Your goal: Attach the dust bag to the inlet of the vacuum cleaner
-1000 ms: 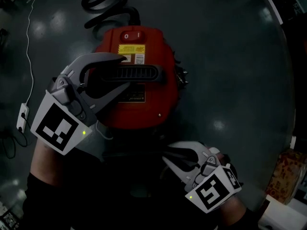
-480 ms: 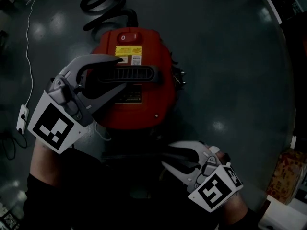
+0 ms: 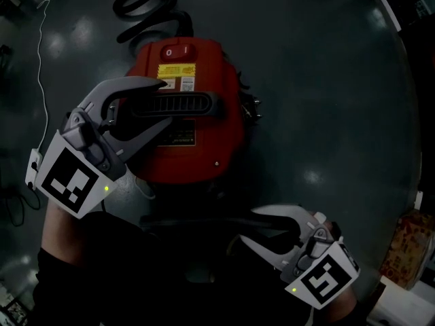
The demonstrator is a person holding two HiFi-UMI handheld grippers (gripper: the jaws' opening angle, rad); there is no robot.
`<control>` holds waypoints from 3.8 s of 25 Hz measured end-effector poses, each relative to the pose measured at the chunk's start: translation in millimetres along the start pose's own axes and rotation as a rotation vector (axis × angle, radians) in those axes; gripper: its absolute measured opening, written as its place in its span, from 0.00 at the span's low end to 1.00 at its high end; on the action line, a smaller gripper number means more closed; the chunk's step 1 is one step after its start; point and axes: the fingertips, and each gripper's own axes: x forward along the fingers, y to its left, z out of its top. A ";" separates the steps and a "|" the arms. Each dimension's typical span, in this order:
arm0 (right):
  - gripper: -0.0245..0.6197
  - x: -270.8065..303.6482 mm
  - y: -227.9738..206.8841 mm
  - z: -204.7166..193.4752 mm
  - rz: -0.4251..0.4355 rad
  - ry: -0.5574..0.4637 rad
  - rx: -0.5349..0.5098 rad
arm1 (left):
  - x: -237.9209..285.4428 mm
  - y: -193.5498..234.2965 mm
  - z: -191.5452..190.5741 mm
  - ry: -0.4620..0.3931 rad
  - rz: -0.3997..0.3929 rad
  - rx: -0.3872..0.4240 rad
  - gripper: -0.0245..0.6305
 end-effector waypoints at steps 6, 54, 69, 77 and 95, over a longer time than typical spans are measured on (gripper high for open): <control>0.25 -11.8 0.5 12.6 0.013 -0.092 0.083 | 0.6 0.2 0.8 0.010 0.016 -0.020 0.27; 0.24 -302.3 147.4 324.2 0.047 -0.325 0.277 | -296.8 13.9 483.0 -0.125 0.293 -0.534 0.25; 0.24 -315.0 258.8 406.2 -0.228 -0.420 0.369 | -449.2 -68.5 507.9 -0.258 0.198 -0.509 0.24; 0.24 -332.0 294.1 423.3 -0.203 -0.507 0.336 | -459.2 -119.1 539.0 -0.279 0.160 -0.484 0.22; 0.22 -448.8 323.7 383.0 -0.189 -0.703 0.135 | -371.2 -186.0 633.0 -0.283 0.209 -0.490 0.12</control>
